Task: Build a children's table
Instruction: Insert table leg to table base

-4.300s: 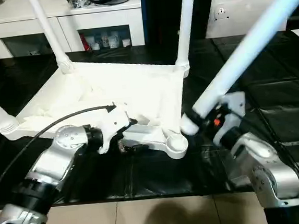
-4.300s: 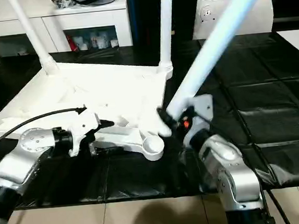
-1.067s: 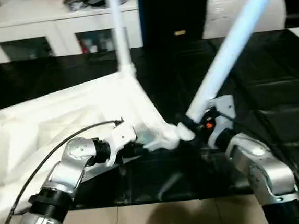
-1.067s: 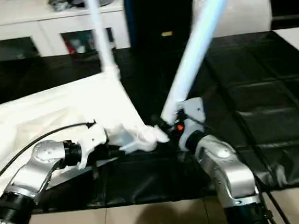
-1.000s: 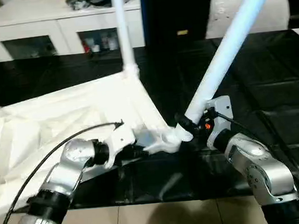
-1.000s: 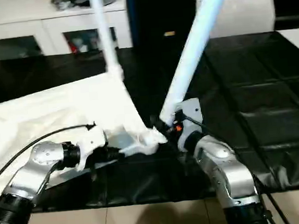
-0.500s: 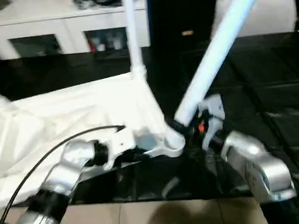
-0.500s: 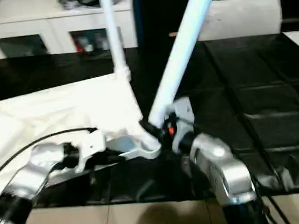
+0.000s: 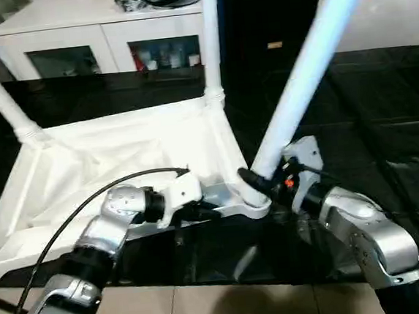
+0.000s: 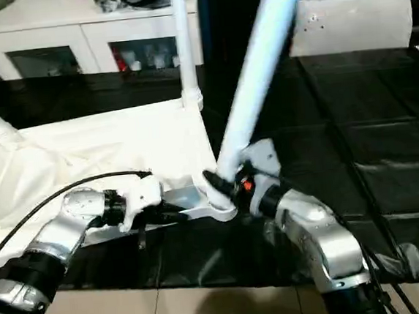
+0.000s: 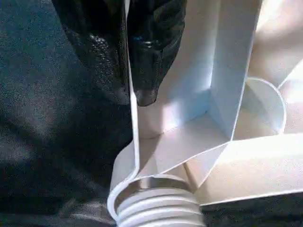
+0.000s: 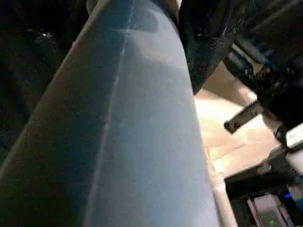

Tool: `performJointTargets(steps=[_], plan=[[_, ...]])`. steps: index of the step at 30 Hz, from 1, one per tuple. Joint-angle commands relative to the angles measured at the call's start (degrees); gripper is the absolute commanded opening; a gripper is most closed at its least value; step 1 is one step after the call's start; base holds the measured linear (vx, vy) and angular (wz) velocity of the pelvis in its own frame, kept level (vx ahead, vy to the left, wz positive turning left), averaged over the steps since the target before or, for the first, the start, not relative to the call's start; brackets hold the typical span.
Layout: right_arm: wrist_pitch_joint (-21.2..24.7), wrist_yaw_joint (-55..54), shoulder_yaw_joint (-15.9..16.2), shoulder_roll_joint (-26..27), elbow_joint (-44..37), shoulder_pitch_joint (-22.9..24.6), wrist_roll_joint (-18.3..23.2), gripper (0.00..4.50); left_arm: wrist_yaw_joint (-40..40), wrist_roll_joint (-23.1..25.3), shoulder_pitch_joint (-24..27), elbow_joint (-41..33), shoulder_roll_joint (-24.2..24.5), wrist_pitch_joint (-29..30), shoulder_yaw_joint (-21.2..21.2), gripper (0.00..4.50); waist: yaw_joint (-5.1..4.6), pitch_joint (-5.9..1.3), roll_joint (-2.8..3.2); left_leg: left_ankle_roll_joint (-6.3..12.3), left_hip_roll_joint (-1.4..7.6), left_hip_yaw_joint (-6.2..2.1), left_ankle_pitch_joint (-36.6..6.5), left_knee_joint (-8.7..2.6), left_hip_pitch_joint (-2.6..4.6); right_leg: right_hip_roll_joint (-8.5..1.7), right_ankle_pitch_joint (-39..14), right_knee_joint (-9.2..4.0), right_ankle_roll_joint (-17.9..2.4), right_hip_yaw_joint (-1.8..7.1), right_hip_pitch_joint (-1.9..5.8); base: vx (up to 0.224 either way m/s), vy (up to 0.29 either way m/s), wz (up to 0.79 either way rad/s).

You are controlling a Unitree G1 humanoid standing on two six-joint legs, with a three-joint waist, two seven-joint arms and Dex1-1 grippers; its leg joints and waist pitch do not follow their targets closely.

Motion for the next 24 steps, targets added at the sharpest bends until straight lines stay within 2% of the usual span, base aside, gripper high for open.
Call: performJointTargets(steps=[1, 2, 3, 5, 7, 8, 10, 13, 14, 24], plan=[[0.85, 1.04, 0.89, -0.45, 1.02, -1.65, -0.89, 1.91, -0.48, -0.5, 2.43, -0.52, 0.77, 2.34, -0.13, 0.0, 0.01, -3.32, -1.28, 3.07, 3.67, -1.75, -9.68, -4.12, -0.24, -5.27, -17.68, -3.83, -6.94, 4.31, 2.99, 0.0, 0.0, 0.0], [0.33, 1.27, 1.28, -0.58, 2.57, -2.55, -1.42, 1.91, -0.89, -1.21, 3.4, -1.88, 0.99, 3.68, 0.12, 0.0, -0.35, -3.13, -1.74, 2.96, 3.56, -1.57, -10.64, -4.11, -0.15, -5.31, -21.39, -4.38, -5.88, 4.26, 2.82, 0.0, 0.0, 0.0], [0.6, 1.54, 1.58, -0.64, 3.85, -3.46, -1.55, 1.91, -1.06, -1.71, 3.96, -2.8, 1.13, 3.98, 0.32, 0.0, -0.55, -3.09, -1.9, 2.95, 3.51, -1.65, -10.67, -4.09, -0.05, -5.33, -23.74, -4.59, -5.19, 4.17, 2.85, 0.0, 0.0, 0.0], [1.54, 2.35, 2.27, -1.18, 5.56, -4.73, -1.84, 1.91, -0.75, -1.89, 4.53, -3.95, 1.19, 4.31, 0.5, 0.0, -0.77, -2.98, -2.11, 3.19, 3.65, -1.72, -10.31, -4.16, -0.04, -5.19, -24.93, -4.7, -4.4, 4.17, 2.73, 0.0, 0.0, 0.0], [2.07, 2.83, 2.75, -1.62, 5.95, -5.07, -2.13, 1.91, -0.38, -1.59, 4.55, -4.09, 1.2, 4.22, 0.55, 0.0, -0.95, -2.99, -1.69, 3.07, 3.76, -1.82, -10.65, -4.23, 0.12, -5.03, -24.66, -4.71, -4.11, 4.18, 2.61, 0.0, 0.0, 0.0], [3.74, 4.41, 3.65, -2.66, 6.29, -5.53, -2.21, 1.91, 0.23, -0.89, 4.28, -3.97, 1.19, 3.99, 0.6, 0.0, -1.12, -3.02, -2.31, 3.07, 3.83, -1.92, -10.42, -4.32, -0.04, -4.97, -23.48, -4.34, -4.29, 4.25, 2.72, 0.0, 0.0, 0.0], [4.84, 5.46, 4.15, -3.3, 6.33, -5.74, -2.05, 1.91, 0.32, -0.43, 4.08, -3.95, 1.27, 3.99, 0.43, 0.0, -1.17, -3.07, -2.2, 3.08, 3.89, -1.86, -10.34, -4.31, 0.1, -5.09, -22.59, -4.31, -4.66, 4.38, 2.66, 0.0, 0.0, 0.0], [5.48, 6.26, 4.9, -3.99, 6.64, -6.13, -2.23, 1.91, 0.26, -0.17, 4.11, -4.53, 1.52, 4.31, 0.1, 0.0, -1.07, -3.09, -2.57, 3.0, 3.77, -1.68, -10.15, -4.18, 0.18, -5.22, -22.71, -4.33, -4.92, 4.48, 2.68, 0.0, 0.0, 0.0], [5.88, 6.62, 5.36, -4.37, 7.52, -6.74, -2.46, 1.91, 0.18, -0.07, 4.32, -5.47, 1.58, 4.96, 0.07, 0.0, -1.02, -3.12, -2.39, 2.95, 3.84, -1.7, -9.72, -4.2, 0.11, -5.21, -22.27, -4.25, -5.04, 4.49, 2.71, 0.0, 0.0, 0.0], [6.73, 8.67, 5.8, -4.03, 11.74, -9.32, -2.29, 1.91, 0.0, 0.53, 4.38, -6.84, 1.99, 5.26, -0.41, 0.0, -1.21, -3.12, -2.45, 2.5, 3.9, -1.79, -11.02, -4.3, 0.19, -5.14, -21.74, -4.18, -6.0, 4.42, 2.7, 0.0, 0.0, 0.0]])
